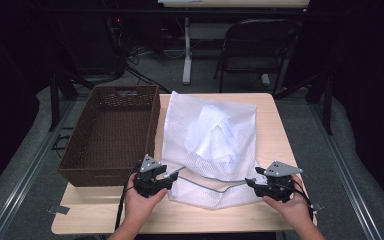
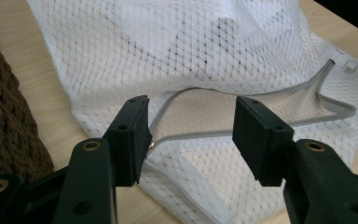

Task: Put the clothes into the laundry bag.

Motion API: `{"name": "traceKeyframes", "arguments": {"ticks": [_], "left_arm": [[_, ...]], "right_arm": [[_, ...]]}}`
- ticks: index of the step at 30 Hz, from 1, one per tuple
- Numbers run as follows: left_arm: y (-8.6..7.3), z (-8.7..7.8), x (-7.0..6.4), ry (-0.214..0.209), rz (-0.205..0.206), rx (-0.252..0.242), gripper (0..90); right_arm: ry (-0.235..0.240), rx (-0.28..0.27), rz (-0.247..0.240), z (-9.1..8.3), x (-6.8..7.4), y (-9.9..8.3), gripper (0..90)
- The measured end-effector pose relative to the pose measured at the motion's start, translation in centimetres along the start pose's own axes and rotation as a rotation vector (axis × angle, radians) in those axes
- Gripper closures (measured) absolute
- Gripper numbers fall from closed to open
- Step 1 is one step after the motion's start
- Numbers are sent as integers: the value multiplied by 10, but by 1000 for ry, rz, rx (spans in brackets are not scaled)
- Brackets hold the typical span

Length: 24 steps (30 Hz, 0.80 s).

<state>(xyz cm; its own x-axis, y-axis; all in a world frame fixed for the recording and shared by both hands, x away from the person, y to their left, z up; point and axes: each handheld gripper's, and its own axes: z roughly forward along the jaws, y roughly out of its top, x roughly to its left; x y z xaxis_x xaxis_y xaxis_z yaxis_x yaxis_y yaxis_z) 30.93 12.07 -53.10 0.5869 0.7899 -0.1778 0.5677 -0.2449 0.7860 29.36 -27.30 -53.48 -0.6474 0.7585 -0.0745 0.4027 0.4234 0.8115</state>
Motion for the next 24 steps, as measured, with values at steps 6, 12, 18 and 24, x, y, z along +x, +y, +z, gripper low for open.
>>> {"name": "traceKeyframes", "arguments": {"ticks": [6, 12, 18, 24], "left_arm": [[-1, 1, 1, -4, -4, 7, 462], [-3, 4, 0, -1, -2, 15, 462], [-5, 9, -1, -5, -3, 34, 462], [-6, 12, 0, -1, 8, 59, 455]], "right_arm": [[-16, -27, 49, 1, -7, -8, 443], [0, -21, 99, 4, -12, -14, 455], [17, -19, 114, 8, -12, -17, 456], [11, -27, 114, 7, -14, -17, 456]]}}
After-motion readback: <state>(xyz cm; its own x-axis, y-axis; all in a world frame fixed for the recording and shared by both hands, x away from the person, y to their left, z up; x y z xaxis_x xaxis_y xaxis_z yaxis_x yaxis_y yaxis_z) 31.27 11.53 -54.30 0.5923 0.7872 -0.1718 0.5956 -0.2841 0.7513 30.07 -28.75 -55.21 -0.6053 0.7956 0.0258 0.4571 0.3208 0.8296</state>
